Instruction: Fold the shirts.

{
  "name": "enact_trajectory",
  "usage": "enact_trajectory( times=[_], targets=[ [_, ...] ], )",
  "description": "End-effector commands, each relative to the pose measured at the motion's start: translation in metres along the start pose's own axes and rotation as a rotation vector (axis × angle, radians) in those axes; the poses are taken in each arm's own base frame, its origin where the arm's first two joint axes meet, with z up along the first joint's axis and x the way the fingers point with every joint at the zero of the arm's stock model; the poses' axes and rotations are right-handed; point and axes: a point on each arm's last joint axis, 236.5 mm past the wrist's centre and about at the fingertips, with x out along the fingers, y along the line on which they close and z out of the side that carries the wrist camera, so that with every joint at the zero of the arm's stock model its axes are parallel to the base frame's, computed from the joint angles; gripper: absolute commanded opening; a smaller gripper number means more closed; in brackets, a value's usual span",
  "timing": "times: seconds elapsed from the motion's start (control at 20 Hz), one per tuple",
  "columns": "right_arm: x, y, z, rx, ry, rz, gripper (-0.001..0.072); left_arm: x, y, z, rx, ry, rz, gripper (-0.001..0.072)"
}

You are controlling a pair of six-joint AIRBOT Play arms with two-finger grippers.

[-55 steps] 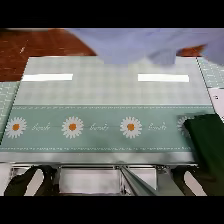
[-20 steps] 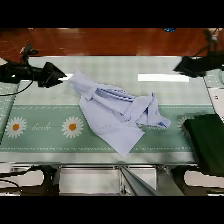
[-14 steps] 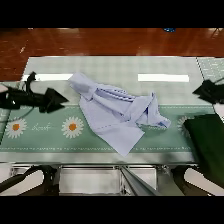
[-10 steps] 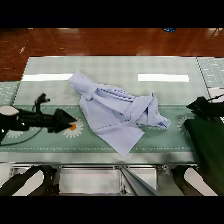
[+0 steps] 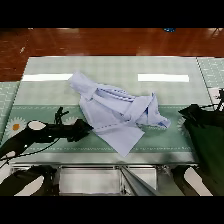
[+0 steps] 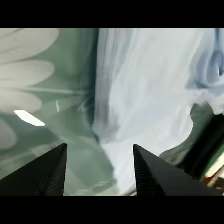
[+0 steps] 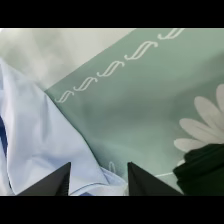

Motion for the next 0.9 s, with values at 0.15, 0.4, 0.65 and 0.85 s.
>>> enact_trajectory(
  times=[0.15,0.4,0.65,0.85],
  targets=[
    [0.0,-0.007,-0.01,-0.024,0.039,-0.028,0.0406,0.035,-0.011,0.018,-0.005,-0.05,0.04,0.0505],
    [0.002,-0.014,-0.025,-0.022,0.092,-0.048,0.0406,0.024,-0.068,0.019,0.238,0.048,-0.089,0.0016],
    [0.008,-0.001,-0.046,0.04,0.156,0.025,0.0406,0.011,-0.08,0.043,0.227,-0.003,-0.122,0.0016],
    [0.006,0.016,-0.051,0.089,0.178,0.091,0.0406,0.011,-0.08,0.043,0.227,-0.004,-0.121,0.0016]
  ],
)
